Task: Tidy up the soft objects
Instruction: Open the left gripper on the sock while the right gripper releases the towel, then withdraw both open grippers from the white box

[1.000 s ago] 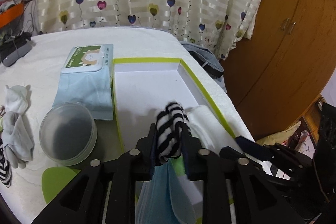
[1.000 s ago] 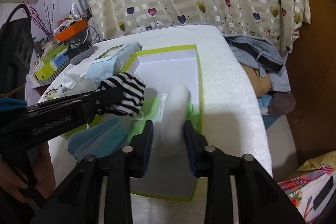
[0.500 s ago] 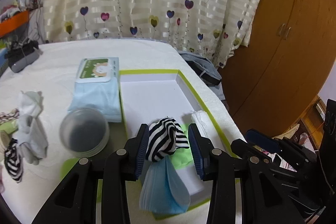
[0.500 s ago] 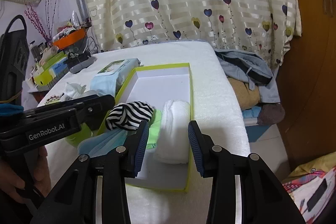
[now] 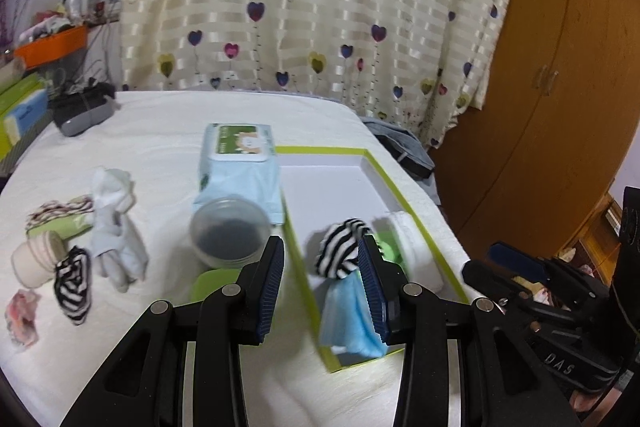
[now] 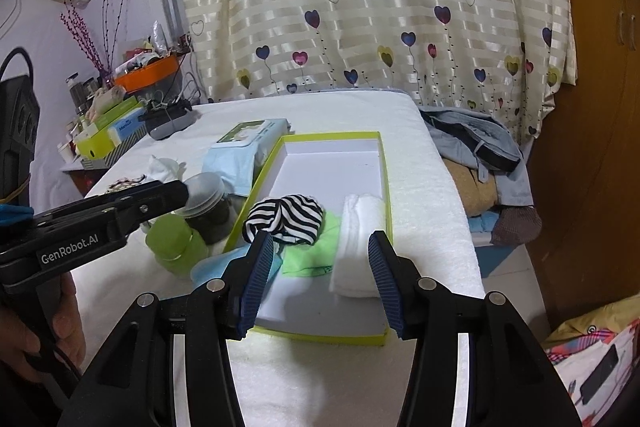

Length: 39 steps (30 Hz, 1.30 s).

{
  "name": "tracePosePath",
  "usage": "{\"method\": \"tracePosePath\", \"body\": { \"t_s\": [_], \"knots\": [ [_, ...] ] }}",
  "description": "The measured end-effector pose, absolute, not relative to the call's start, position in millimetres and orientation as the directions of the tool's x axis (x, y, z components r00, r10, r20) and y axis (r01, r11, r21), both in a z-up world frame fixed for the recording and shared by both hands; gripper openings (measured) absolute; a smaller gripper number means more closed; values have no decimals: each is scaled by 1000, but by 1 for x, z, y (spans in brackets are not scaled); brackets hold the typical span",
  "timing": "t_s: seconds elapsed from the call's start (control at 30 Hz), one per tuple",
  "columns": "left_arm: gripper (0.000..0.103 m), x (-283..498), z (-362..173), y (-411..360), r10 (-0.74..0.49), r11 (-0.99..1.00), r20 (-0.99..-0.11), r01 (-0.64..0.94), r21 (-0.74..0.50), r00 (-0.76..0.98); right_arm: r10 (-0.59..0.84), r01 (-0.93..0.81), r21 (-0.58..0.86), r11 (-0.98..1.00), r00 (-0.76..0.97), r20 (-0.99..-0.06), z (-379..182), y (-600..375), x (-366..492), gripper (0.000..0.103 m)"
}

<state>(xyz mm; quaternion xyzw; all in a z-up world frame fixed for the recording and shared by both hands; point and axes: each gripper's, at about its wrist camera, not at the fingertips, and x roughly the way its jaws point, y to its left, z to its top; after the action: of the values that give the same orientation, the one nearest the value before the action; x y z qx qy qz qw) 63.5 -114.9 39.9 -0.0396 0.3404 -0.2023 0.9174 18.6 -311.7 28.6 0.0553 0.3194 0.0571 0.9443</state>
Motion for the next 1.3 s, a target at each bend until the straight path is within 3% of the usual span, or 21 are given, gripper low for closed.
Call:
{"method": "tracePosePath", "body": {
  "t_s": [1.3],
  "knots": [
    [37, 33, 31, 23, -171, 974, -615, 38, -224, 769, 278, -264, 114, 958, 754, -595, 39, -230, 5, 51]
  ]
}}
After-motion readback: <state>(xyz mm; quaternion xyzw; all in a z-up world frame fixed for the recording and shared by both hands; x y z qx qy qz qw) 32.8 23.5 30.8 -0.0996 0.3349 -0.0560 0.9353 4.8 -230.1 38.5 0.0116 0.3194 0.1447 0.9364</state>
